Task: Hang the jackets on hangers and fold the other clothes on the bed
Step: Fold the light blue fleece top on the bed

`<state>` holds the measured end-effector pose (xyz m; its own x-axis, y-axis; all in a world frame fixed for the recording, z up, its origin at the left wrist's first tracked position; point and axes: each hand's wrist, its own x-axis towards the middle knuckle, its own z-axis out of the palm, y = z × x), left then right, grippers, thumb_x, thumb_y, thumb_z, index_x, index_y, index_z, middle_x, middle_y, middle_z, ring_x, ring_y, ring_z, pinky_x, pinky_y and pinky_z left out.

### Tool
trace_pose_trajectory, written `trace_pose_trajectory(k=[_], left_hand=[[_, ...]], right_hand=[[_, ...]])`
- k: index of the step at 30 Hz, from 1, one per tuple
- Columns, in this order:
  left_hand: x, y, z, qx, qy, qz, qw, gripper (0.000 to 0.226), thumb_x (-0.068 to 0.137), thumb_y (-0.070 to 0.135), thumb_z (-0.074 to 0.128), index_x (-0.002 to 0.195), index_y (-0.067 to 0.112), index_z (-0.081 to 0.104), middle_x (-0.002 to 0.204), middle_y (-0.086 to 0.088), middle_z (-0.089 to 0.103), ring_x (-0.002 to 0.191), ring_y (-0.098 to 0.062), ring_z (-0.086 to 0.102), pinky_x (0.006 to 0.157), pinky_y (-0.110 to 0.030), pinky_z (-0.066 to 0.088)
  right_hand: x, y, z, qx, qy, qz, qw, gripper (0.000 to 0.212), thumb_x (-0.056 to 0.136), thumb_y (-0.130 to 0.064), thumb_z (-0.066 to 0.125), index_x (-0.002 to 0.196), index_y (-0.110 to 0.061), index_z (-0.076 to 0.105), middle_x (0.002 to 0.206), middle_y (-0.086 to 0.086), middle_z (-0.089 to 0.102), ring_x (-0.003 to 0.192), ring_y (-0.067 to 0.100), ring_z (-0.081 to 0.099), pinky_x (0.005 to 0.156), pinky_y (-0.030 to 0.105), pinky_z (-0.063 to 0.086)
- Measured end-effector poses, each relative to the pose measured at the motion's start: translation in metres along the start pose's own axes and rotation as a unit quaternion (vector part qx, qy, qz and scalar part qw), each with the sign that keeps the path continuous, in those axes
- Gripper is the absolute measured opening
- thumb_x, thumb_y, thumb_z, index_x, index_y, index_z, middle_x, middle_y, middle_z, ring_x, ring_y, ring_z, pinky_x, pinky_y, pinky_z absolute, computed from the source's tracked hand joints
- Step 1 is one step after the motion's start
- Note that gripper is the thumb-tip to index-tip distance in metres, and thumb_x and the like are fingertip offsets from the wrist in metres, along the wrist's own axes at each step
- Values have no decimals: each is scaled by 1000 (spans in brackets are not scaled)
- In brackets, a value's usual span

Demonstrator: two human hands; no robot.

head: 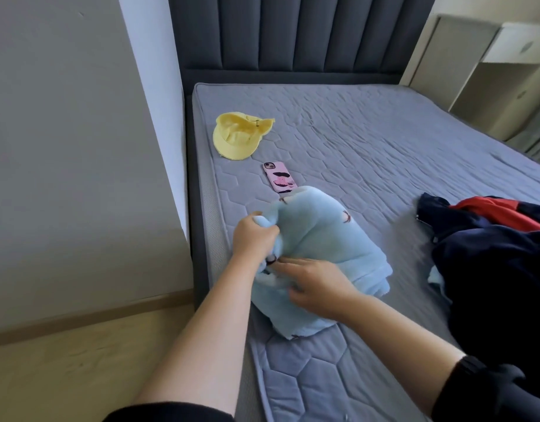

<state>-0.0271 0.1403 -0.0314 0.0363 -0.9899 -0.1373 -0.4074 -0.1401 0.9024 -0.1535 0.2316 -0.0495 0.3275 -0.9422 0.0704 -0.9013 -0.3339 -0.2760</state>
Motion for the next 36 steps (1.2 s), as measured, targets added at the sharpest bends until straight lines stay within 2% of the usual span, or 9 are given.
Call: trace_pose_trajectory(k=[3, 6, 10, 15, 19, 22, 26, 32, 36], left_hand=[[8, -8, -5, -60, -14, -21, 998, 7, 76, 5, 56, 71, 9, 58, 62, -6, 58, 67, -24, 54, 46, -17, 39], [16, -10, -4, -60, -33, -27, 997, 21, 75, -1, 55, 65, 17, 55, 62, 1, 54, 65, -20, 50, 42, -17, 37], [24, -29, -1, -45, 5, -64, 997, 23, 76, -6, 52, 79, 15, 60, 72, -1, 58, 75, -24, 52, 54, -21, 41], [26, -55, 1, -28, 93, -110, 989, 53, 77, -4, 48, 126, 16, 55, 120, -10, 59, 97, -27, 54, 77, -30, 44], [27, -35, 0, 57, 217, 160, 961, 72, 70, -15, 47, 138, 7, 46, 135, -14, 48, 126, -31, 41, 104, -35, 34], [39, -3, 4, -2, 123, 285, 951, 54, 74, -13, 43, 121, 5, 63, 124, -13, 60, 122, -26, 50, 101, -17, 31], [50, 1, 27, 110, -91, 188, 972, 38, 96, 16, 42, 132, 16, 57, 136, -5, 56, 128, -20, 48, 105, -25, 34], [63, -27, 25, 176, -90, 1, 980, 63, 87, 67, 43, 113, 13, 64, 122, -12, 62, 114, -31, 55, 91, -35, 40], [65, -33, 21, -24, -35, -41, 998, 52, 100, 47, 32, 122, 9, 61, 120, -15, 62, 117, -31, 54, 101, -39, 39]], right_hand=[[3, 8, -39, 185, 124, 113, 968, 18, 89, -32, 55, 88, -21, 69, 81, -7, 71, 69, 6, 59, 64, 27, 46], [15, 41, -66, 134, 328, 215, 910, 27, 91, -26, 44, 103, -21, 67, 97, -8, 67, 90, 6, 59, 72, 20, 39], [27, 60, -37, 155, 93, 314, 932, 46, 99, -31, 34, 145, -27, 34, 146, 6, 43, 129, 29, 41, 106, 41, 33], [38, 47, 5, 45, 130, 328, 934, 52, 95, -42, 30, 145, -31, 22, 140, 2, 37, 127, 26, 35, 102, 53, 32], [48, 49, 12, 6, 86, 364, 928, 57, 96, -43, 28, 148, -26, 14, 147, 7, 27, 128, 28, 31, 99, 56, 34], [53, 48, 18, -29, 72, 365, 928, 58, 96, -42, 26, 149, -23, 10, 152, 11, 21, 131, 32, 30, 97, 54, 37], [56, 45, 33, -57, 58, 344, 935, 62, 96, -42, 25, 151, -21, 5, 157, 14, 12, 138, 33, 22, 99, 52, 35], [50, 80, 18, 94, 86, 342, 931, 56, 95, -41, 30, 148, -26, 18, 148, 9, 32, 129, 30, 36, 98, 46, 35], [16, 160, -15, 297, 184, 497, 794, 43, 102, -23, 31, 138, 1, 37, 140, 25, 43, 124, 37, 45, 91, 36, 35]])
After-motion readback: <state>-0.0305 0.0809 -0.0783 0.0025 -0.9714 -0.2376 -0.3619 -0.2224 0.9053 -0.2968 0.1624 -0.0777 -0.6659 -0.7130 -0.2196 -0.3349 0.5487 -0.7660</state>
